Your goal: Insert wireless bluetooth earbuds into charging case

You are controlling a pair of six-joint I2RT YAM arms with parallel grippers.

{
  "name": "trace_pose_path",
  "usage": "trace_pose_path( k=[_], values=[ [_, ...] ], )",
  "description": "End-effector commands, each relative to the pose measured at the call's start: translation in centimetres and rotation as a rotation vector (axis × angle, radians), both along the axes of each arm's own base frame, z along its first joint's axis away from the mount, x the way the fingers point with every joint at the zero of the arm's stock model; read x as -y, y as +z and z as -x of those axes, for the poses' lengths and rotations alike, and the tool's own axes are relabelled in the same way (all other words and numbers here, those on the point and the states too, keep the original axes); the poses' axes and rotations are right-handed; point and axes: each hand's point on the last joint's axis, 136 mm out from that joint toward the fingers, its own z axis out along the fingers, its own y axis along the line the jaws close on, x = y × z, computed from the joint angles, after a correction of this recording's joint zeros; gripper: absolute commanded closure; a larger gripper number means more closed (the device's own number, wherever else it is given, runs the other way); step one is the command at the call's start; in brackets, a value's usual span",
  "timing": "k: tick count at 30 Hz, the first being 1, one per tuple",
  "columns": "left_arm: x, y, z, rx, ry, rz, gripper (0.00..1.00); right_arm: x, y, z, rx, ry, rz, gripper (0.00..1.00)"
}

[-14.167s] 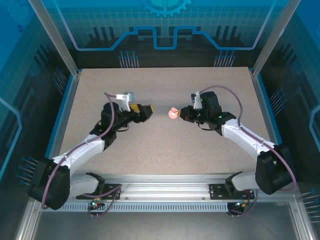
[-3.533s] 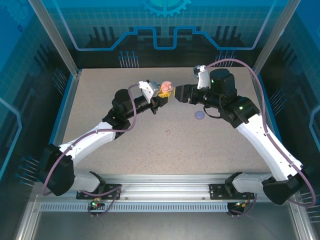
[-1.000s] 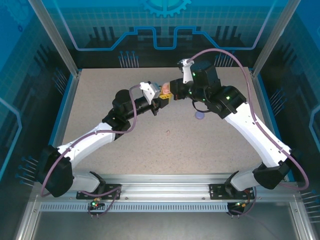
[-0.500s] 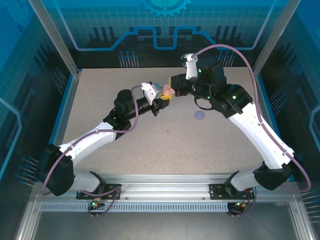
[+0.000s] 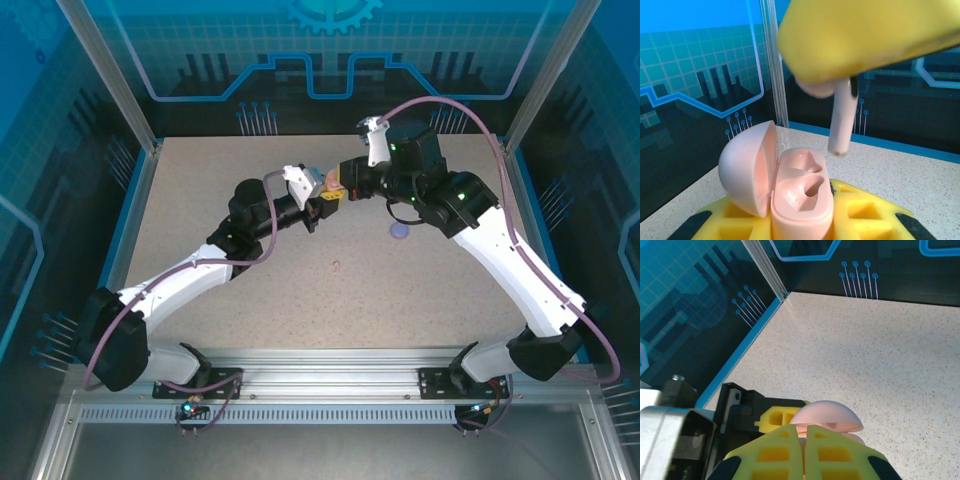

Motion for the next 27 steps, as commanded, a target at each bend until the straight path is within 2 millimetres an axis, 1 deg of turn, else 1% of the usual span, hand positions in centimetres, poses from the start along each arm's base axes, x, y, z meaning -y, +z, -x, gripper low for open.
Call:
trace_pose_path(
  k=[1, 4, 17, 24, 27],
  values=[
    [0.5, 1.6, 0.7, 0.053, -0.033, 0.007, 1.0, 0.2, -0.2, 0.2, 0.013, 0.005, 0.015, 1.0],
    [0.5, 1.7, 0.7, 0.052, -0.035, 0.008, 1.0, 0.3, -0.8, -0.1, 0.006, -0.005, 0.029, 1.0],
    [0.5, 2.0, 1.2, 0.055, -0.054, 0.016, 1.0, 0.2, -1.9, -1.1, -0.006, -0.021, 0.052, 1.0],
    [0.4, 2.0, 1.1, 0.058, -0.046, 0.013, 1.0, 0.0, -2.8, -0.9, -0.029, -0.002, 0.069, 1.0],
    [0.4, 2.1, 1.0, 0.062, -0.043, 0.011, 1.0, 0.4, -3.2, -0.7, -0.031, -0.008, 0.087, 1.0]
  ],
)
